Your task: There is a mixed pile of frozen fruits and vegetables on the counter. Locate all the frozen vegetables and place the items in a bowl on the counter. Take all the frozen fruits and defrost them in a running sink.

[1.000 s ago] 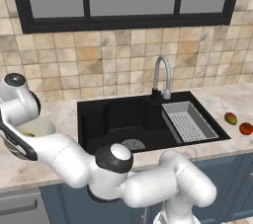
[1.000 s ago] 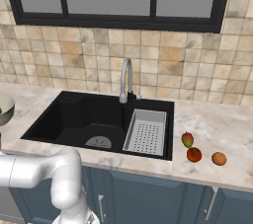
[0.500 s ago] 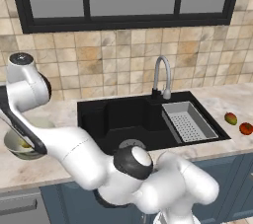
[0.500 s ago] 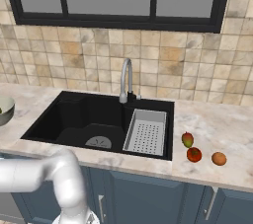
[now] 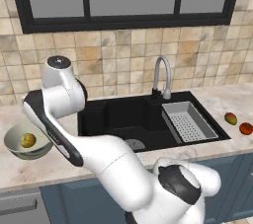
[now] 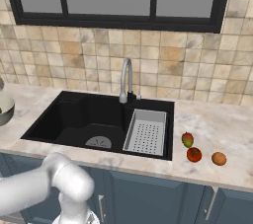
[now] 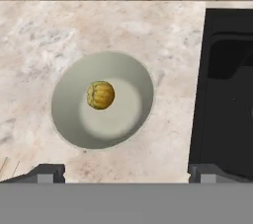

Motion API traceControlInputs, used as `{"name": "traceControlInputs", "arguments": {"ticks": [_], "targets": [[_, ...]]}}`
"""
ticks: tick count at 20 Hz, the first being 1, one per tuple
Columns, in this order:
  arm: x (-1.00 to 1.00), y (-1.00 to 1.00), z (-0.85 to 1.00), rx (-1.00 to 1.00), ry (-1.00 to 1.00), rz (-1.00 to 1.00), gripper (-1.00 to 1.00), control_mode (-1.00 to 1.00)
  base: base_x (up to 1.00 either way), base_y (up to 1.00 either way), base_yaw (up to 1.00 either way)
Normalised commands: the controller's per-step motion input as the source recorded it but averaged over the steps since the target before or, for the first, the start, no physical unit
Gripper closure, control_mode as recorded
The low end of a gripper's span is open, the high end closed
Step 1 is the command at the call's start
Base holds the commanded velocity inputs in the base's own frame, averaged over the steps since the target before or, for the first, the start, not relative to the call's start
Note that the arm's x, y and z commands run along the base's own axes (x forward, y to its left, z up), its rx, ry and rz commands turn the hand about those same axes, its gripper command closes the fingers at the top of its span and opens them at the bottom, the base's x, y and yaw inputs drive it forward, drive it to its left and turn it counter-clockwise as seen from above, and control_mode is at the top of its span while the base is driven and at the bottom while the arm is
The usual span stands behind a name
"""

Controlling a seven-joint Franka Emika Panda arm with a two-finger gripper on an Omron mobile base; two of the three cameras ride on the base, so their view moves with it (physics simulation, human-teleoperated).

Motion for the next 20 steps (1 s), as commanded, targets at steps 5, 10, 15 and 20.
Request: {"name": "traceControlInputs", "arguments": {"ticks": [5,10,15,20], "targets": [[-0.48,-1.00,0.00,0.01,-0.03,0.00,-1.00,-1.00,0.00,0.00,0.00],[-0.22,-1.00,0.00,0.00,0.00,0.00,-1.00,-1.00,0.00,0.00,0.00],[-0.14,-1.00,0.00,0.00,0.00,-0.03,-1.00,-1.00,0.00,0.00,0.00],[-0.18,-1.00,0.00,0.00,0.00,-0.08,-1.00,-1.00,0.00,0.00,0.00]]}}
